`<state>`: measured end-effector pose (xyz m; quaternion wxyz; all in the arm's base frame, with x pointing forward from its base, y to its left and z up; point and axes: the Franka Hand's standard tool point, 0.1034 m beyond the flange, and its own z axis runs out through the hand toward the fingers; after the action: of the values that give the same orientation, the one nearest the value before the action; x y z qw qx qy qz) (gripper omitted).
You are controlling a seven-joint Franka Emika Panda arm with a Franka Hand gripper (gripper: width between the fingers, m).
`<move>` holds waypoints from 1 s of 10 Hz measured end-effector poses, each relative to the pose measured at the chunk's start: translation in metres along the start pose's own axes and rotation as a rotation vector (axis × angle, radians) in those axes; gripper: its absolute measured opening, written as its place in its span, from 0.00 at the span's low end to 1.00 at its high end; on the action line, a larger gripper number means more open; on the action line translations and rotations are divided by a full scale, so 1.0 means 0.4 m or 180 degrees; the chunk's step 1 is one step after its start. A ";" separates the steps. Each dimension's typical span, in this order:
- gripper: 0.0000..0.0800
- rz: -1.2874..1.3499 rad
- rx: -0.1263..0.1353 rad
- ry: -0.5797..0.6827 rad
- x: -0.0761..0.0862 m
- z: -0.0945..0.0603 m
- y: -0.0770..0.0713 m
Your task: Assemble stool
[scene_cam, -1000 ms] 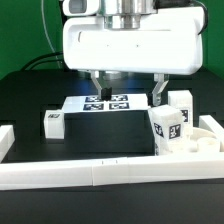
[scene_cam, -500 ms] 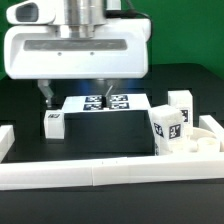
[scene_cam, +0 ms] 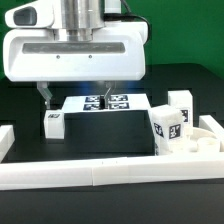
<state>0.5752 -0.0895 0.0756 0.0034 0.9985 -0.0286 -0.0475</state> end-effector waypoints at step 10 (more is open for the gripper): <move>0.81 0.0086 0.0145 -0.1944 -0.067 0.070 0.104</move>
Offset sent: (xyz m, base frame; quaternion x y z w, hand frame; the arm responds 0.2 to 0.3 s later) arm 0.0003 -0.0109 0.0000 0.0353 -0.2744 0.0284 0.9606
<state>0.5437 -0.1295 0.0507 -0.0271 0.9374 -0.0427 -0.3447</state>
